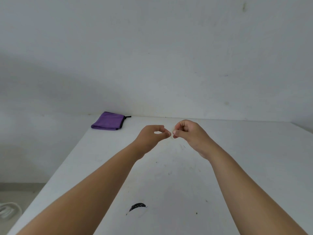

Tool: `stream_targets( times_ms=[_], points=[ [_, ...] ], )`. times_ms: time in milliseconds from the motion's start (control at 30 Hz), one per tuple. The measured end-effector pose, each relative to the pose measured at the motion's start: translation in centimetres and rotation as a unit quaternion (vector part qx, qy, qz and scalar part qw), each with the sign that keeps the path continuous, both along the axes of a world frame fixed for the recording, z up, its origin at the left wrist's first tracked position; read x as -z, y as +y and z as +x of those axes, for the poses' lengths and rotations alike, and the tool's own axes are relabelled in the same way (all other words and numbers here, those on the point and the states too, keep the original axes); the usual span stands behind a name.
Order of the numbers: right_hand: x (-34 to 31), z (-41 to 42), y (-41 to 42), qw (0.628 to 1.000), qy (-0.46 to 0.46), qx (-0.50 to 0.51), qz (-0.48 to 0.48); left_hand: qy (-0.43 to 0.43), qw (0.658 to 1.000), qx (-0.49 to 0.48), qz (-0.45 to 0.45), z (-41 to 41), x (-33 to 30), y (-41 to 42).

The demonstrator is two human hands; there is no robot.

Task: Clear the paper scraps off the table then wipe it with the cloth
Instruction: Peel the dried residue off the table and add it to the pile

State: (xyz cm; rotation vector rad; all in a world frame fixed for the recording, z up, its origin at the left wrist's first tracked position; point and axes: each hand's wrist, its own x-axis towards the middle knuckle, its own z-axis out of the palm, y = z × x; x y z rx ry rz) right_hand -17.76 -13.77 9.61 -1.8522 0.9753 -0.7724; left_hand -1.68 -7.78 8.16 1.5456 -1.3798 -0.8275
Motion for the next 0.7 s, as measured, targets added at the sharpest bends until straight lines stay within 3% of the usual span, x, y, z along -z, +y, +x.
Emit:
stream_targets(
  times_ms=[267, 433, 533, 700],
  points=[
    [-0.7, 1.5, 1.9, 1.000, -0.024, -0.004, 0.002, -0.011, 0.999, -0.018, -0.034, 1.3, -0.5, 1.5],
    [-1.1, 3.1, 3.1, 0.991, -0.080, 0.037, 0.103, -0.105, 0.986, -0.059, -0.117, 2.3, -0.6, 2.2],
    [-1.3, 4.2, 3.4, 0.978, -0.091, 0.064, 0.174, -0.172, 0.967, -0.075, -0.172, 2.9, -0.6, 2.7],
    [-2.3, 6.1, 4.5, 0.960, -0.064, 0.077, 0.263, -0.315, 0.898, -0.098, -0.290, 4.3, -0.4, 3.4]
  ],
)
